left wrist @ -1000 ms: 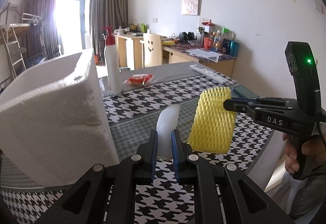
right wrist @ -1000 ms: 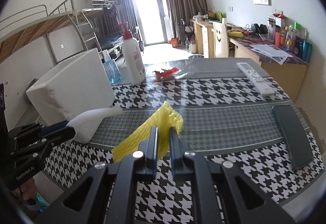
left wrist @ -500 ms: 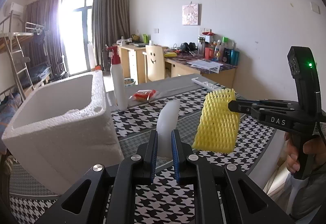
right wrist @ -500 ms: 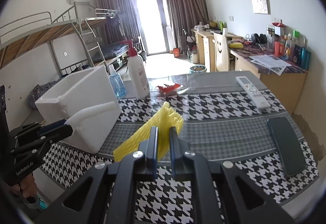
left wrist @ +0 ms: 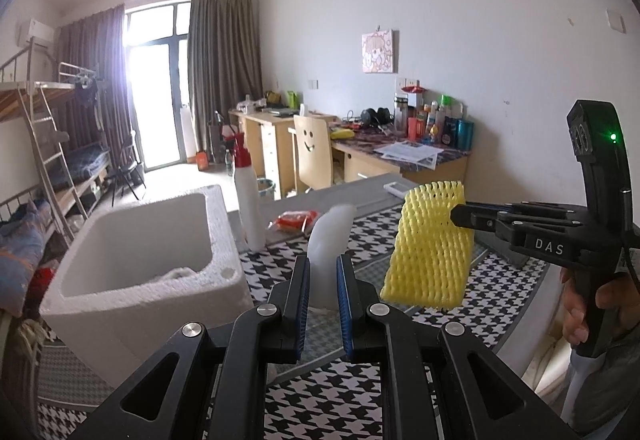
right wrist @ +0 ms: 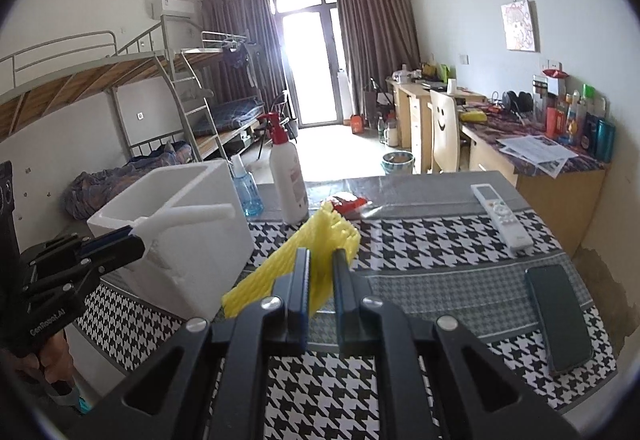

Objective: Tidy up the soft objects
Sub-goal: 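Lift the white sponge with the left tool while the right tool lifts the yellow net, then carry the white sponge and yellow net with both tools over the foam box, then open the right tool to drop the yellow net into the box while the left tool holds the sponge, then lower the white sponge into the foam box and open the left tool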

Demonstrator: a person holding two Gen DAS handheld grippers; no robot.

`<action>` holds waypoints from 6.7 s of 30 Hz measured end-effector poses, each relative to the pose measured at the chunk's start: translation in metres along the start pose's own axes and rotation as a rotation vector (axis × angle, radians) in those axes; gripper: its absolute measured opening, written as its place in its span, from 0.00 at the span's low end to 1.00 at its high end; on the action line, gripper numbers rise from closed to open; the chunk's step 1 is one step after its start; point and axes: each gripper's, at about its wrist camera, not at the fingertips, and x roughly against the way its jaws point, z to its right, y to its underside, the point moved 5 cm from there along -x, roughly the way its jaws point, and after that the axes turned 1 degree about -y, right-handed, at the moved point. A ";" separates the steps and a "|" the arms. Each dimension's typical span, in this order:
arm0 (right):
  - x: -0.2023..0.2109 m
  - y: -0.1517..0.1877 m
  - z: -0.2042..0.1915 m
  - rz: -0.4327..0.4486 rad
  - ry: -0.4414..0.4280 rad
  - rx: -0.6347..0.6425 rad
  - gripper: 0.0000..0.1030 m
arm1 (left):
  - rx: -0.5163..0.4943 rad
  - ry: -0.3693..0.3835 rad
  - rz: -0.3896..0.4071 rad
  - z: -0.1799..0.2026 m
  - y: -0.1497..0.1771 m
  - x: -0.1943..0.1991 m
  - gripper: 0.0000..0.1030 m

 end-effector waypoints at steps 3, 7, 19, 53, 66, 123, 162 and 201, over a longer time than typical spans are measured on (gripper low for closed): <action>0.002 -0.004 -0.003 0.010 -0.004 0.008 0.13 | -0.002 -0.004 0.014 -0.001 -0.004 0.003 0.14; 0.005 -0.011 -0.005 0.025 -0.012 0.012 0.13 | 0.001 -0.008 0.028 -0.004 -0.010 0.007 0.14; 0.007 -0.026 -0.016 0.059 -0.048 0.031 0.13 | -0.002 -0.047 0.066 -0.014 -0.018 0.017 0.14; -0.022 -0.052 -0.059 0.076 -0.172 0.075 0.13 | 0.052 -0.182 0.106 -0.066 -0.027 0.034 0.14; -0.041 -0.061 -0.080 0.062 -0.228 0.097 0.13 | 0.090 -0.250 0.104 -0.090 -0.024 0.040 0.14; -0.109 -0.066 -0.168 -0.065 -0.239 0.201 0.13 | 0.175 -0.343 0.135 -0.144 -0.005 0.066 0.14; -0.083 -0.068 -0.149 0.007 -0.214 0.215 0.97 | 0.171 -0.330 0.117 -0.142 -0.009 0.054 0.14; -0.067 -0.053 -0.095 0.017 -0.117 0.175 0.98 | 0.158 -0.253 0.049 -0.127 -0.024 -0.001 0.19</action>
